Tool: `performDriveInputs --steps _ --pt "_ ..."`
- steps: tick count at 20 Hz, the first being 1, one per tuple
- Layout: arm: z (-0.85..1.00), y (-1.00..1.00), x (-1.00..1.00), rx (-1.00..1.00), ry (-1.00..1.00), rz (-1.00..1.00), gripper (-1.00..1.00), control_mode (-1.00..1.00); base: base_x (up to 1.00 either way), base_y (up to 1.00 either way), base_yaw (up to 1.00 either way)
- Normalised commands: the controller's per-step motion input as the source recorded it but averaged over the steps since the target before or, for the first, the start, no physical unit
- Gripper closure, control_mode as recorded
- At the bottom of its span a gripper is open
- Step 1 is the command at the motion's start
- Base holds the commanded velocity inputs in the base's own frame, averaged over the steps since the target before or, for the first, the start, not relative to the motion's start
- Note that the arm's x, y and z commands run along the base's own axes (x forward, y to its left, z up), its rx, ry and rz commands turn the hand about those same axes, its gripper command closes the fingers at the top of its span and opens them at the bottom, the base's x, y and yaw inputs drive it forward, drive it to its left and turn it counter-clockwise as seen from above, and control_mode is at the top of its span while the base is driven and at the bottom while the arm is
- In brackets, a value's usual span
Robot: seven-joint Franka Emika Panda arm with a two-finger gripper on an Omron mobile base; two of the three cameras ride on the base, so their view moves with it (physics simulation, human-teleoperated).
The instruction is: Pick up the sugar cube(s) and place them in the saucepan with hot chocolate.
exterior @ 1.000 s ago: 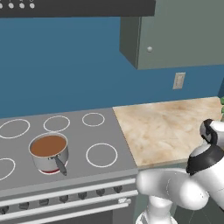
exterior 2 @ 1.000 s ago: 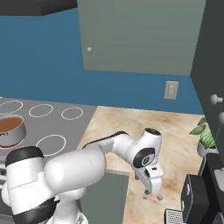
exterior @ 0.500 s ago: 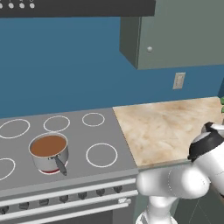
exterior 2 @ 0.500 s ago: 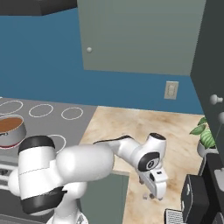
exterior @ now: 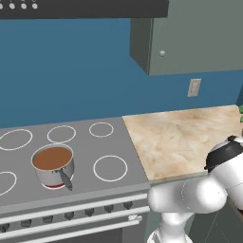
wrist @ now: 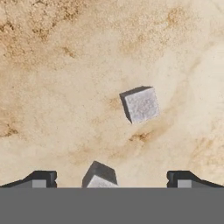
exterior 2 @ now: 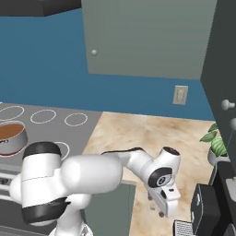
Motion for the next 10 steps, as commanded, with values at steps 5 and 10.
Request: performDriveInputs --steps 5,10 --pt "0.00 0.00 -0.15 0.02 -0.05 0.00 -1.00 -1.00 0.00 0.00 0.00" --pt "0.00 0.01 0.02 0.00 -0.04 0.00 -1.00 -1.00 0.00 0.00 0.00"
